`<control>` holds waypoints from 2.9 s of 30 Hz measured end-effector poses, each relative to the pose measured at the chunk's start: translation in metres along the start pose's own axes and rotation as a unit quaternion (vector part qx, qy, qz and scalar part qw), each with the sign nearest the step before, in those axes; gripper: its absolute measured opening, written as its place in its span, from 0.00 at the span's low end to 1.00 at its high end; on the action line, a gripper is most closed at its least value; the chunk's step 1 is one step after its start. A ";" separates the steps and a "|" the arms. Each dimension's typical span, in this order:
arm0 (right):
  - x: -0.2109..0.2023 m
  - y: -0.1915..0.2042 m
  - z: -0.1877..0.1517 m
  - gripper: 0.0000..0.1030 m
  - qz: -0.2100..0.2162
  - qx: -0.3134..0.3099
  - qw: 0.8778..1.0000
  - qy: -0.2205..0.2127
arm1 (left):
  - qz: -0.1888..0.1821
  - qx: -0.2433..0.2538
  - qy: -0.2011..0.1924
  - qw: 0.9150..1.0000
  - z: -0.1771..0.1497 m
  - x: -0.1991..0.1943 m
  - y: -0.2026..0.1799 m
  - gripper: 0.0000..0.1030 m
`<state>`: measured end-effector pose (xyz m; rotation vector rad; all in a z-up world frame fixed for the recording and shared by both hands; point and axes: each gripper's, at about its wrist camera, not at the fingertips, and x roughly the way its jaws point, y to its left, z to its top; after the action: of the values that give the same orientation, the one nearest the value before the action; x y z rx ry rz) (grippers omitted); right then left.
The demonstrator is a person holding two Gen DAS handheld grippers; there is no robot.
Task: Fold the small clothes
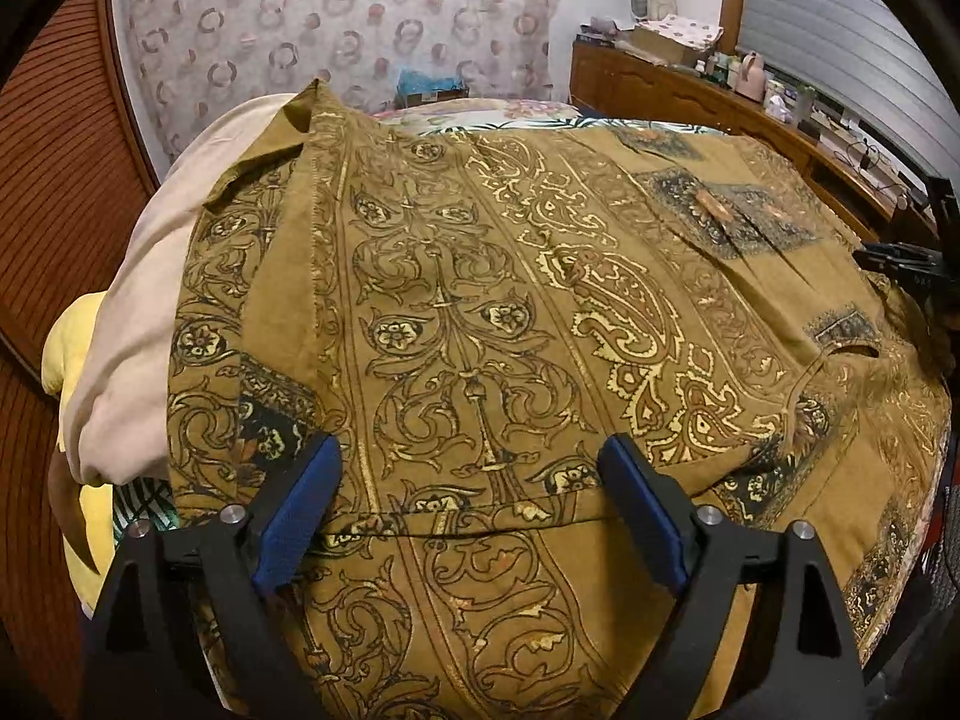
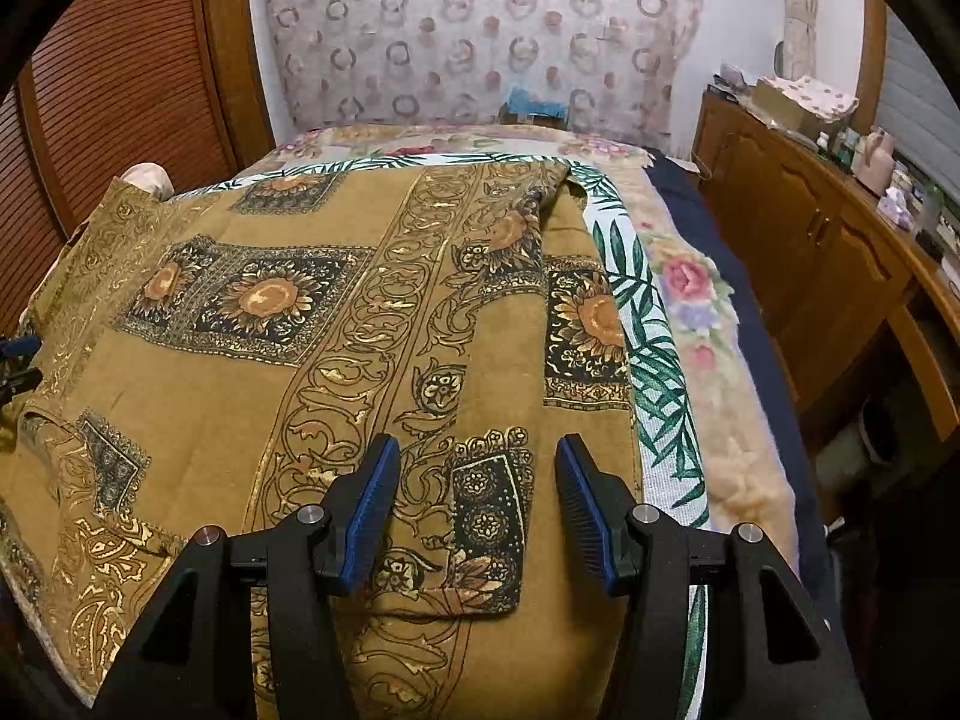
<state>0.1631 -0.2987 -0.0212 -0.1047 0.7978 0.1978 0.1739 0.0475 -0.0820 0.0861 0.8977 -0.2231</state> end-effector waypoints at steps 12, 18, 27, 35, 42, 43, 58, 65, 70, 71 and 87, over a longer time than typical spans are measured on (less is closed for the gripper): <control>0.002 0.003 -0.002 0.56 -0.003 -0.005 1.000 0.000 | 0.000 -0.001 0.000 1.000 0.000 0.001 0.002 0.87; 0.001 0.003 -0.002 0.56 -0.002 -0.005 1.000 -0.001 | 0.000 -0.003 -0.002 1.000 -0.002 -0.003 0.006 0.87; 0.002 0.003 -0.002 0.56 -0.002 -0.005 1.000 -0.001 | 0.019 -0.066 -0.056 0.996 -0.010 -0.035 0.034 0.48; 0.002 0.003 -0.002 0.56 -0.002 -0.005 1.000 -0.001 | 0.068 -0.083 -0.049 0.993 -0.014 -0.037 0.057 0.46; 0.002 0.003 -0.002 0.56 -0.002 -0.005 1.000 -0.001 | 0.053 -0.068 -0.037 0.996 -0.018 -0.027 0.055 0.19; 0.002 0.003 -0.002 0.56 -0.002 -0.005 1.000 -0.001 | 0.049 -0.065 -0.037 0.996 -0.019 -0.028 0.054 0.16; 0.002 0.003 -0.001 0.56 0.000 -0.004 1.000 0.000 | 0.029 -0.061 -0.034 0.997 -0.012 -0.028 0.050 0.06; -0.009 0.008 0.000 0.20 0.039 -0.014 0.999 0.015 | 0.033 -0.055 -0.054 0.997 -0.007 -0.042 0.041 0.05; -0.013 0.018 -0.002 0.06 0.043 -0.042 0.998 0.023 | 0.031 -0.059 -0.070 0.995 0.000 -0.052 0.040 0.05; -0.017 0.017 -0.001 0.05 0.046 -0.039 0.998 0.018 | 0.028 -0.059 -0.074 0.995 0.000 -0.056 0.040 0.05; -0.126 0.019 -0.019 0.04 0.068 -0.036 0.992 -0.096 | -0.017 -0.061 -0.172 0.983 -0.005 -0.156 0.026 0.05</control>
<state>0.0601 -0.3010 0.0562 -0.0983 0.6063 0.3612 0.0816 0.0980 0.0366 -0.0798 0.5675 -0.2060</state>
